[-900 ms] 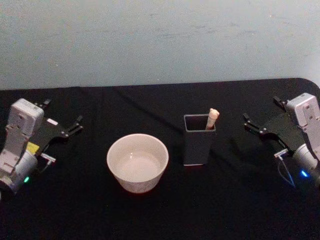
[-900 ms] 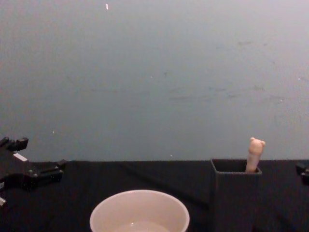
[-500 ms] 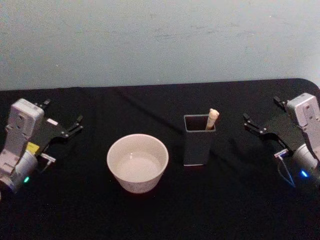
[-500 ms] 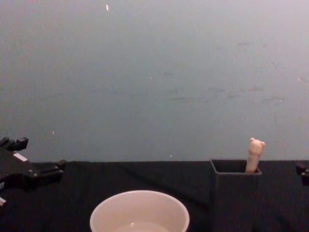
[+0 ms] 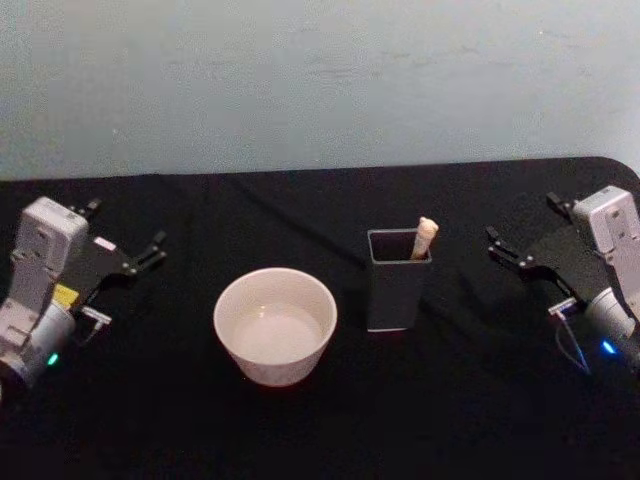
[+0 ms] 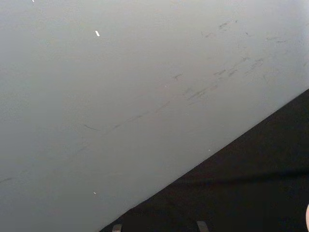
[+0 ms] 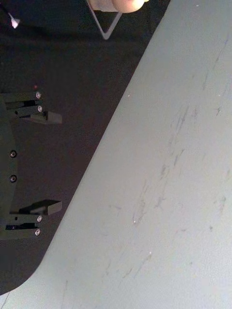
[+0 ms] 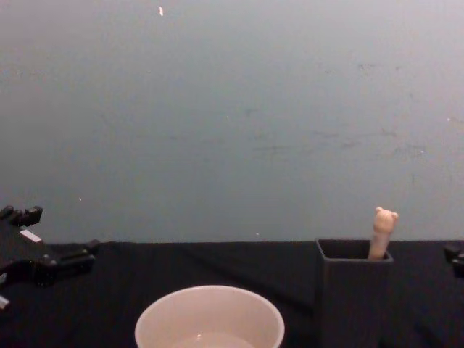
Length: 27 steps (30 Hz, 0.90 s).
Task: Pick up the stirring spoon with one hand, stir inside the cup, then place it back in its original position.
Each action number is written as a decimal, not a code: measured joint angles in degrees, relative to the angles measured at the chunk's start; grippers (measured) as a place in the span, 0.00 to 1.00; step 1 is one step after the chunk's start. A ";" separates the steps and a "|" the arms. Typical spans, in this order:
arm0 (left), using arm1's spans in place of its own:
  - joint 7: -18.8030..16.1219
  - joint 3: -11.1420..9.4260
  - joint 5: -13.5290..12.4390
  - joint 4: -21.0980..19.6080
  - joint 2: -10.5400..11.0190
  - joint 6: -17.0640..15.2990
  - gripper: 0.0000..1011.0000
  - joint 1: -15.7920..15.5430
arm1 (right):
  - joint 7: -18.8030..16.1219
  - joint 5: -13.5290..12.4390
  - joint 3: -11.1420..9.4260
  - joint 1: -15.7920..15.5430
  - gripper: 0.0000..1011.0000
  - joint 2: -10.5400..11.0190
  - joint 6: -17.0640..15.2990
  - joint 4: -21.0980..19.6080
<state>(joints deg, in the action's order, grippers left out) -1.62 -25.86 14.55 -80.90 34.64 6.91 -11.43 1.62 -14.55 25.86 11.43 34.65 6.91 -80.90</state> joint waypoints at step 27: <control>0.00 0.00 0.00 0.00 0.00 0.00 0.99 0.00 | 0.00 0.00 0.00 0.00 0.99 0.00 0.00 0.00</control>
<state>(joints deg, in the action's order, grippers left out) -1.62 -25.86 14.55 -80.90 34.65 6.91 -11.43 1.62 -14.55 25.86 11.43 34.65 6.91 -80.90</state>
